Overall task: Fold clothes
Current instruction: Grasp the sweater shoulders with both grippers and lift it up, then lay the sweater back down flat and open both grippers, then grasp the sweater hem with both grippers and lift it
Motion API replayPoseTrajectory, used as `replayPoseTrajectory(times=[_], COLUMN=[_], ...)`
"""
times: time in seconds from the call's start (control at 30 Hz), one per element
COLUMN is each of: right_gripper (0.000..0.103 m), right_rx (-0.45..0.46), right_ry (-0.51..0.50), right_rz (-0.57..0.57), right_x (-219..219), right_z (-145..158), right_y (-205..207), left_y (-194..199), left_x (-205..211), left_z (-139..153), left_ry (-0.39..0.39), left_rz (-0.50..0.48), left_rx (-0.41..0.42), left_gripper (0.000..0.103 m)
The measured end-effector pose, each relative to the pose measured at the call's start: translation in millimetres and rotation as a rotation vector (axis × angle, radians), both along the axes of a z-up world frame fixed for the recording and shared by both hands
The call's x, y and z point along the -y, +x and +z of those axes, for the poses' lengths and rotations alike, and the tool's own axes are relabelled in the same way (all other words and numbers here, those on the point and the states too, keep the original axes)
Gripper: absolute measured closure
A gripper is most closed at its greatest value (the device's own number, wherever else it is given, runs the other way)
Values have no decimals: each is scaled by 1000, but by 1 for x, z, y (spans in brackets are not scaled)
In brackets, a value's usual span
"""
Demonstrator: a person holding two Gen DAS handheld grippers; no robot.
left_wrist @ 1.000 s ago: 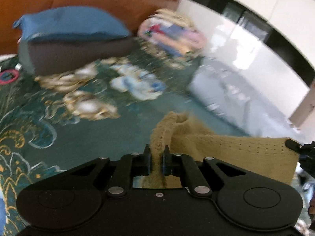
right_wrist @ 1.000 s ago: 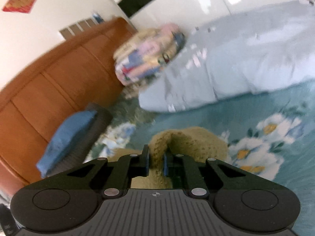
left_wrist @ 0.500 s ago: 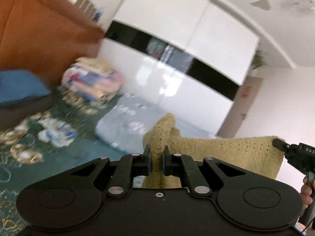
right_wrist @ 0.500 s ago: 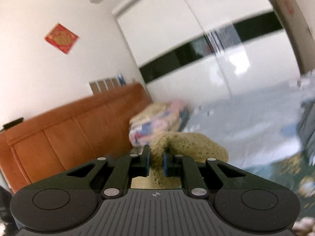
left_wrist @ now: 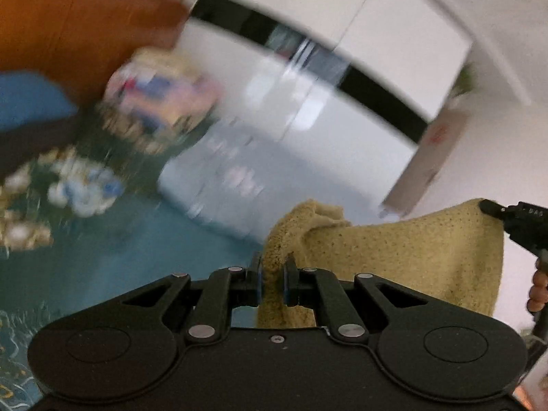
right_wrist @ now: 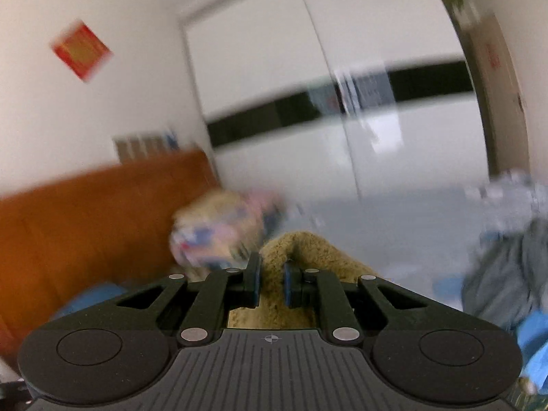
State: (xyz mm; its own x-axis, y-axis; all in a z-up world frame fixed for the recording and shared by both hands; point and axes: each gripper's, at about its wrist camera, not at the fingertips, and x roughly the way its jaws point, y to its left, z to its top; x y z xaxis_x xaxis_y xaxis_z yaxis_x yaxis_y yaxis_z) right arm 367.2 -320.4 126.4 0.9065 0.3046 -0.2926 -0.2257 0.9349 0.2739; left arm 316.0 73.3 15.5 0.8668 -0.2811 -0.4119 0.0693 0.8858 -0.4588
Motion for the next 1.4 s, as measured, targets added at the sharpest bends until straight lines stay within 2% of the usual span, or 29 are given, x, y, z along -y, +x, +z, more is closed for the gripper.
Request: replayPoseTrajectory(times=[0.13,0.23,0.33,0.43,0.53,0.7,0.8,0.87,0.9,0.97,1.0,1.13,1.27,1.4], right_gripper=[92,96,96,96,95,95,83,70,68,60,59,46,46,46], right_rx=[-192,-299,-360,-385,-387,-351,-358,-376,-385,-426,-454,-553,-602,-597], right_ry=[-3,8,8,-16,-10,-45,-62,-79,-102,-147,-157,-97,5,60], right_rz=[-19,-41,-56,-57,-57,-42,-51,-63,-72,-87,-91,-110,-165,-202], right_x=[-11,-17,-20,-26,-18,11,28,38,40,43,46,55,61,60], right_z=[-95,-159,-202,-230,-238,-213,-202,-201,-203,-213,-221,-255,-279,-287], right_y=[82,123,149,153,139,85,50,19,1,-34,-52,-104,-132,-137], left_y=[54,83,97,99,89,58,30,7,-3,-15,-21,-45,-69,-82], left_x=[-1,-3,-16,-25,-29,-34,-31,-24,-19,-5,2,29,56,85], left_z=[-73,-120,-144,-156,-155,-139,-123,-115,-111,-112,-112,-113,-114,-120], left_ry=[62,137,145,131,108,92,157,192,207,221,228,255,283,366], left_rz=[42,76,97,107,110,113,114,98,84,52,36,-28,-92,-135], left_rx=[-150,-230,-262,-284,-291,-285,-248,-223,-211,-207,-205,-197,-189,-183], left_gripper=[95,96,95,95,93,81,69,53,50,37,35,25,13,10])
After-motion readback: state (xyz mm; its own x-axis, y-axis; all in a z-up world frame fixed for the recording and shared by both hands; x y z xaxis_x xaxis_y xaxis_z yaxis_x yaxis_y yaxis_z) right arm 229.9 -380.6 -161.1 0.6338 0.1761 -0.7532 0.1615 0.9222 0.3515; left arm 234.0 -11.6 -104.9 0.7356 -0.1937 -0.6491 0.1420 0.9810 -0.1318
